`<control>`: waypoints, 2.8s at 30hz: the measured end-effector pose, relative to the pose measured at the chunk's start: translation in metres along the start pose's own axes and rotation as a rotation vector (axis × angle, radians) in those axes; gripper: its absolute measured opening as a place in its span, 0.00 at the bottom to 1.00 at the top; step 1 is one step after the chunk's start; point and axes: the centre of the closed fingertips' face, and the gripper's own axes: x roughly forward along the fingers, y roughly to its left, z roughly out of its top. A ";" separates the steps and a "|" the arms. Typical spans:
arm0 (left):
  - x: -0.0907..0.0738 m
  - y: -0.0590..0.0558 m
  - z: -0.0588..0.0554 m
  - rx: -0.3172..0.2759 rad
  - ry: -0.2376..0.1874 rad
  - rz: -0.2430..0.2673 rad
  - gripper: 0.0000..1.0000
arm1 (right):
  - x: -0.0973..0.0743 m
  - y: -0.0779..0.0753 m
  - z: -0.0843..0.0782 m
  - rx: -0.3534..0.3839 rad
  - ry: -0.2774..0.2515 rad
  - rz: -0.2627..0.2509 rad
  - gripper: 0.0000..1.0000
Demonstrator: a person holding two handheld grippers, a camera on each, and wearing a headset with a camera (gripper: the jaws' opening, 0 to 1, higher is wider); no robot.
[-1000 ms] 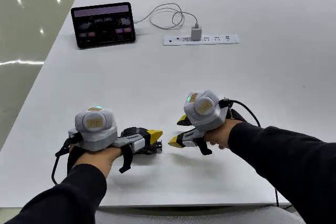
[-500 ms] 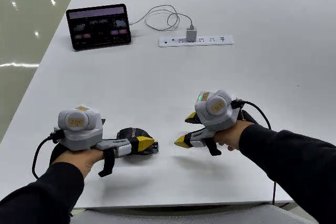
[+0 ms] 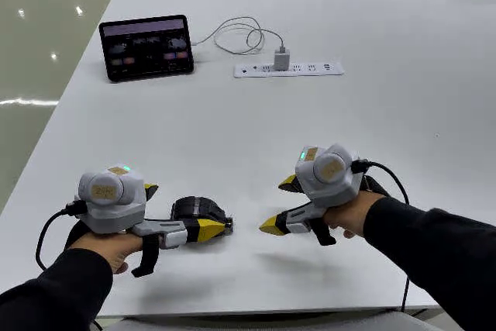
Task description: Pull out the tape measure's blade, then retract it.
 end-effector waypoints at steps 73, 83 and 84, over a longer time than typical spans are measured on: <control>-0.071 0.042 -0.030 0.016 0.019 0.062 1.00 | -0.152 -0.030 -0.127 0.199 -0.030 -0.265 1.00; -0.073 0.044 -0.031 0.023 0.032 0.065 1.00 | -0.154 -0.030 -0.128 0.204 -0.030 -0.265 1.00; -0.073 0.043 -0.030 0.024 0.030 0.063 1.00 | -0.154 -0.030 -0.128 0.203 -0.029 -0.264 1.00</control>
